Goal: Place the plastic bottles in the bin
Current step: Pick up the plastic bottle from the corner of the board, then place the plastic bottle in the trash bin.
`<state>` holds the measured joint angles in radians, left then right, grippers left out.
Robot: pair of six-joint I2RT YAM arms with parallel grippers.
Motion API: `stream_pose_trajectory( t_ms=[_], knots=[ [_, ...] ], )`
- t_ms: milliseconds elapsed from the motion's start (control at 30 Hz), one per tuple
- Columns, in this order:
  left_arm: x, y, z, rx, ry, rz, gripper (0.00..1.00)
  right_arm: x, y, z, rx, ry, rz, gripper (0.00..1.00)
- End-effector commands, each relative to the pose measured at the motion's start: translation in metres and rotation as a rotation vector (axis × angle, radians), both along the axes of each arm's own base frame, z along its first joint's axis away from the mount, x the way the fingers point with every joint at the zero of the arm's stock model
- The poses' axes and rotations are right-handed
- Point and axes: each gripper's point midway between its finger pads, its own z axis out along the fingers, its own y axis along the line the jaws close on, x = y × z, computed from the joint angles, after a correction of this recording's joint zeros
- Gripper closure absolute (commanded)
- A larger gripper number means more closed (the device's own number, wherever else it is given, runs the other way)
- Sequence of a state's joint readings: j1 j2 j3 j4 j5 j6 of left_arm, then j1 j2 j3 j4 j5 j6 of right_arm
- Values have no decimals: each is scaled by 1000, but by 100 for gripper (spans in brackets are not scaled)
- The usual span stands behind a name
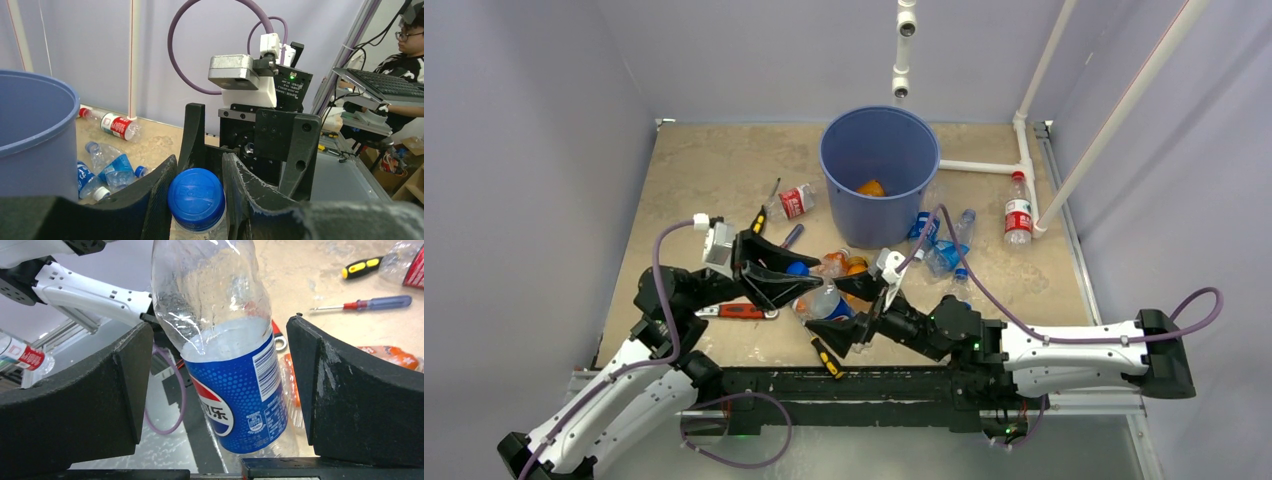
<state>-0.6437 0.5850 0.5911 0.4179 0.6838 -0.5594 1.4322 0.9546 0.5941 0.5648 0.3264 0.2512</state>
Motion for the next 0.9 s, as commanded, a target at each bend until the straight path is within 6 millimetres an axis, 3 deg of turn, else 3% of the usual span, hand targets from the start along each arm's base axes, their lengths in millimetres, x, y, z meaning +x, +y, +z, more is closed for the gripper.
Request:
stream_pose_trajectory(
  t_ms=[0, 667, 867],
  knots=[
    [5, 3, 6, -9, -32, 46, 100, -8, 5, 2, -17, 53, 49, 1],
    [11, 23, 19, -58, -73, 182, 100, -41, -33, 9, -40, 231, 181, 1],
    [25, 24, 23, -65, -68, 246, 100, -55, -45, 22, -15, 245, 252, 1]
  ],
)
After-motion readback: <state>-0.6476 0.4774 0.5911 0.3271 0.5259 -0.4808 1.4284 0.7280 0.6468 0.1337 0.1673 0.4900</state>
